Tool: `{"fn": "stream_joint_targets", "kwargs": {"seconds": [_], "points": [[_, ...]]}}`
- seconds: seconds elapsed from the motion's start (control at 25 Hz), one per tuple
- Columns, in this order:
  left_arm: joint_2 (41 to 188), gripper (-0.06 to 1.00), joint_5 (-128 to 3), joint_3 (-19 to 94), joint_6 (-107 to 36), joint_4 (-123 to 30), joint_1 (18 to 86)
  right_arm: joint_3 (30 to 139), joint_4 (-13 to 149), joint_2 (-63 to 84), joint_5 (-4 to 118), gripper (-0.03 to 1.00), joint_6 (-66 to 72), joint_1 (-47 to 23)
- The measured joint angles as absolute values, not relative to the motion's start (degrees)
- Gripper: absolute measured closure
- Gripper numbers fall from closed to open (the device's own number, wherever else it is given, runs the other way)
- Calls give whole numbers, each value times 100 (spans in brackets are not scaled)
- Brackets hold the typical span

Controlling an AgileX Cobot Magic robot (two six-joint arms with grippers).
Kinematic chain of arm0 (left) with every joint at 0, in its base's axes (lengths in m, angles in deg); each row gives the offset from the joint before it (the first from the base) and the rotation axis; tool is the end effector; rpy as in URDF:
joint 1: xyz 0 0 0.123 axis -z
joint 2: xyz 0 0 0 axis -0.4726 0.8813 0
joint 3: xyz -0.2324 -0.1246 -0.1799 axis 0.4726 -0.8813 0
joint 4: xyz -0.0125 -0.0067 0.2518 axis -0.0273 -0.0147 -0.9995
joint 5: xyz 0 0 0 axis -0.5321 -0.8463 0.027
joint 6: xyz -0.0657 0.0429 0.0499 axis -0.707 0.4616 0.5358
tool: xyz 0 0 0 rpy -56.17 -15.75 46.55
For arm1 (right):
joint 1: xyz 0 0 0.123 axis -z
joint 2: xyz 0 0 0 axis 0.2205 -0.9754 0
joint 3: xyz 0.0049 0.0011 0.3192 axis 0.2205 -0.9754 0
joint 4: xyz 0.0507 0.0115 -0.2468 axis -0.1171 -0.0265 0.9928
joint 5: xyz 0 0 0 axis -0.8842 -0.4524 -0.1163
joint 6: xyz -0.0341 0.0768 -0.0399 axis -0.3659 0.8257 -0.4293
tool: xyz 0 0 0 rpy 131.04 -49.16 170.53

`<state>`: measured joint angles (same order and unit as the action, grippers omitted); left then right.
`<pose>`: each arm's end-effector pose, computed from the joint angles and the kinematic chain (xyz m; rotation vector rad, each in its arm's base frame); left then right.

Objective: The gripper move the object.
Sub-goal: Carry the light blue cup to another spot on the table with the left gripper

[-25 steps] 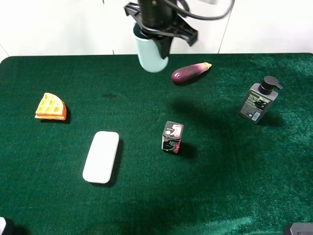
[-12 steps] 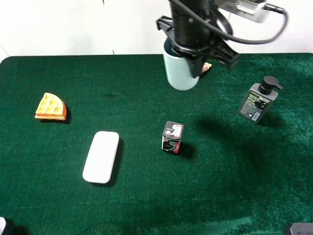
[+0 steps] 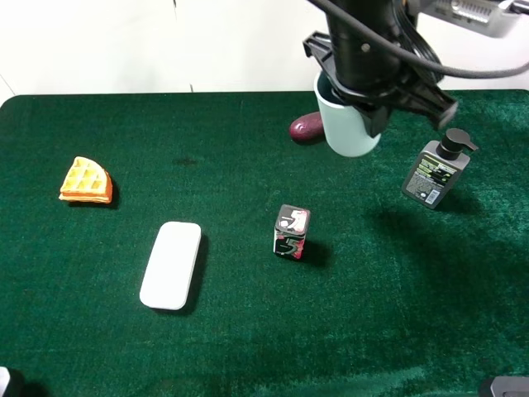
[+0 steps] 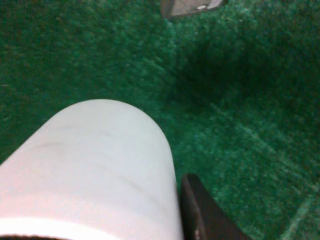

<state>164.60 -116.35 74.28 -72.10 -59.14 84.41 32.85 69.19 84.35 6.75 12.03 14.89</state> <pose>0.2794 -0.4204 0.2987 1.1946 2.3885 -0.3768 -0.0372 0.0105 0.2792 -0.2054 1.9959 -0.0404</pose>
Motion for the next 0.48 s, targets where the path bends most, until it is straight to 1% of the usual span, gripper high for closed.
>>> {"fn": "stream_joint_targets", "kwargs": {"seconds": [0.48], "points": [[16913, 87, -11425, 7428, -7217, -5713, 8810, 3285, 6919, 8435, 675, 29, 1203, 1489]]}}
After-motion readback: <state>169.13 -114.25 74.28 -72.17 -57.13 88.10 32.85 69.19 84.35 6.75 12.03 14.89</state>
